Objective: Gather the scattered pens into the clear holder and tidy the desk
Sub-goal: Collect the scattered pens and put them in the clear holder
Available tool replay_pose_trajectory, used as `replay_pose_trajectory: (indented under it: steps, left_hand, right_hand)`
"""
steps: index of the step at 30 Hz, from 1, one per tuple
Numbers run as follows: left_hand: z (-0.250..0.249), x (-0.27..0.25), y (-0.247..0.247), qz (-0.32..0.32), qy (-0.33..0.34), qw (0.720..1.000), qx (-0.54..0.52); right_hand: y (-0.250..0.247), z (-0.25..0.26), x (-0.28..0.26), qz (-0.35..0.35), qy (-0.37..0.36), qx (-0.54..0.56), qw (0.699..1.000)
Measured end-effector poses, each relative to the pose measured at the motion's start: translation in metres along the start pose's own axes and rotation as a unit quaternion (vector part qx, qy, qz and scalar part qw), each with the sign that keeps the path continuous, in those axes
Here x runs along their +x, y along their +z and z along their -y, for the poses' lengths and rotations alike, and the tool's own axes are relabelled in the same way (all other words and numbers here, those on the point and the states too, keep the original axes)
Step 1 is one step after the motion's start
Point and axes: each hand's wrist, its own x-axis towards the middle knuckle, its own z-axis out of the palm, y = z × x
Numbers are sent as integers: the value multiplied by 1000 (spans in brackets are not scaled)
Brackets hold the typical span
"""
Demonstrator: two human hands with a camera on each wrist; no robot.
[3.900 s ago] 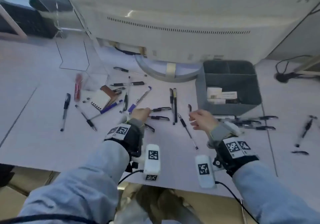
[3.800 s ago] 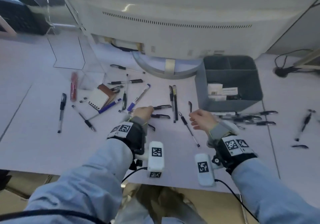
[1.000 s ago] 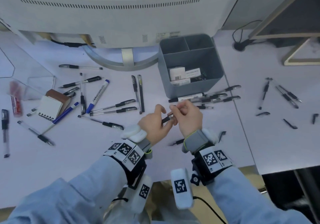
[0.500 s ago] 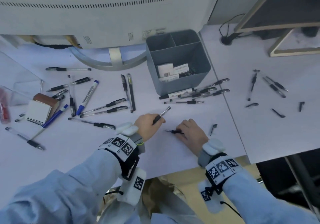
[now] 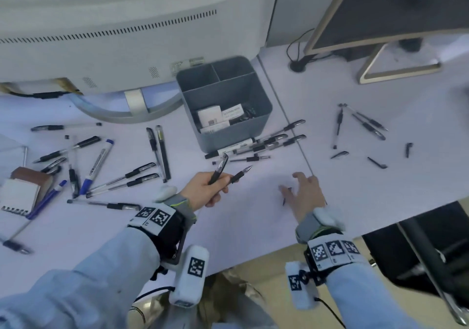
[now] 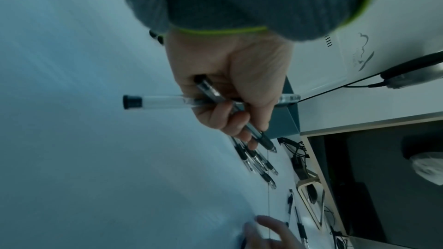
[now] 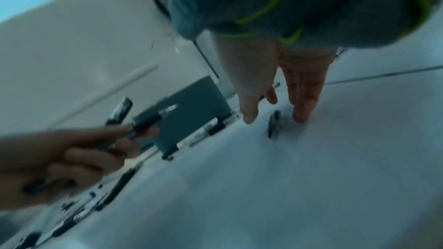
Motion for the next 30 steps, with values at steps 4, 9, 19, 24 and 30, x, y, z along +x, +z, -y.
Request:
replay_pose_trajectory:
  steps: [4, 9, 19, 24, 30]
  left_hand:
    - [-6, -4, -6, 34, -3, 999, 27]
    - [-15, -11, -15, 65, 4, 997, 46]
    - [-28, -8, -33, 97, 42, 993, 51]
    - [-22, -3, -29, 129, 46, 989, 62]
    - [-23, 4, -23, 121, 50, 989, 74]
  right_hand:
    - [14, 8, -4, 39, -58, -62, 996]
    - [4, 41, -17, 0, 21, 544, 839]
    - [-5, 65, -34, -21, 49, 683, 729]
    - [-6, 68, -48, -11, 9, 649, 761]
    - [-11, 67, -43, -26, -8, 594, 804]
